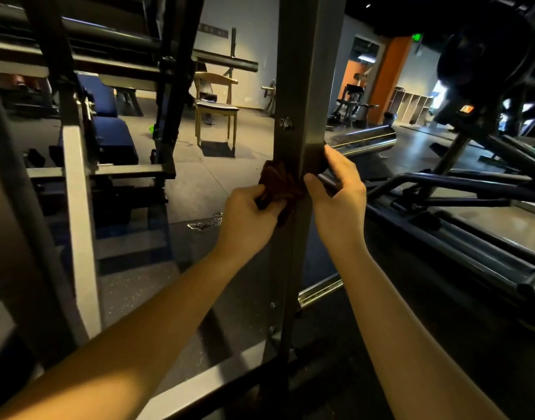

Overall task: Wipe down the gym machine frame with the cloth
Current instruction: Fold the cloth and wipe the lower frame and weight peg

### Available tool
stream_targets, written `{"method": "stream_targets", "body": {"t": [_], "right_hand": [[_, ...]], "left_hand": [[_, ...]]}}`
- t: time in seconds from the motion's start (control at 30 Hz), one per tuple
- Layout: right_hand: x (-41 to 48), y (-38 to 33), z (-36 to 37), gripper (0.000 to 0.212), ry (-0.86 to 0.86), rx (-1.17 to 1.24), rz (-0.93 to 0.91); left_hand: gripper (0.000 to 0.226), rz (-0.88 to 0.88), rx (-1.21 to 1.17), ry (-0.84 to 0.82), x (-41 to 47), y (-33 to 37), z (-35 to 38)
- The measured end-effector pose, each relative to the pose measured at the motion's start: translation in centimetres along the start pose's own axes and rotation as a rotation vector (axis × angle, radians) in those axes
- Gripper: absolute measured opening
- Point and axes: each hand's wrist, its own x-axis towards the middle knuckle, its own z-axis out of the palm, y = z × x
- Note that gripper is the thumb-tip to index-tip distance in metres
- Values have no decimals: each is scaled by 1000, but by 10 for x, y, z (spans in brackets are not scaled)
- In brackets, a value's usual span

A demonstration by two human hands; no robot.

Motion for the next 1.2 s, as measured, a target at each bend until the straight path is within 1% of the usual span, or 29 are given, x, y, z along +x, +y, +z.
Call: {"method": "stream_targets", "body": {"t": [0.07,0.1,0.17,0.2,0.23,0.3,0.37,0.4,0.47,0.53,0.63,0.73,0.83,0.93,1.03,1.07,1.1,1.17,1.2], "right_hand": [[-14,13,-1,59,-4,-6,45],[-21,19,0,58,0,-6,78],[-34,31,5,51,6,0,125],[-39,36,8,47,8,18,145],[-44,40,10,44,10,46,165],[-53,49,11,38,17,80,205],[-65,61,11,34,4,89,247],[-72,67,13,34,-12,93,270],[-86,78,18,42,-44,91,321],[-97,88,24,48,-46,91,377],[-115,110,30,42,-8,91,437],[-133,137,36,35,30,85,551],[-149,153,45,38,72,113,688],[-157,160,53,42,72,144,720],[-150,174,49,39,72,96,716],[-149,178,46,39,71,78,713],[-149,181,44,40,68,66,723],[-152,186,40,42,35,57,757],[-155,187,40,41,18,57,790]], "left_hand": [[6,-96,-11,103,1,-18,-11],[16,-127,12,134,-1,-27,-13],[50,-186,-20,88,-7,-38,-8],[61,-196,-49,31,-8,-39,-3],[63,-176,-52,-24,-7,-39,4],[47,-101,-8,-85,-3,-39,17],[36,-59,31,-97,-4,-44,24],[33,-52,60,-112,-7,-50,26],[34,-68,117,-169,-19,-67,29],[41,-110,135,-225,-33,-84,37],[47,-167,144,-263,-52,-116,49],[39,-256,128,-298,-67,-146,59],[32,-365,167,-321,-77,-173,71],[28,-460,193,-396,-91,-193,82],[21,-558,181,-486,-99,-203,84],[21,-570,183,-471,-101,-206,82],[23,-578,179,-413,-104,-209,79],[34,-618,176,-213,-117,-220,73],[40,-659,163,-143,-125,-228,73]]}}
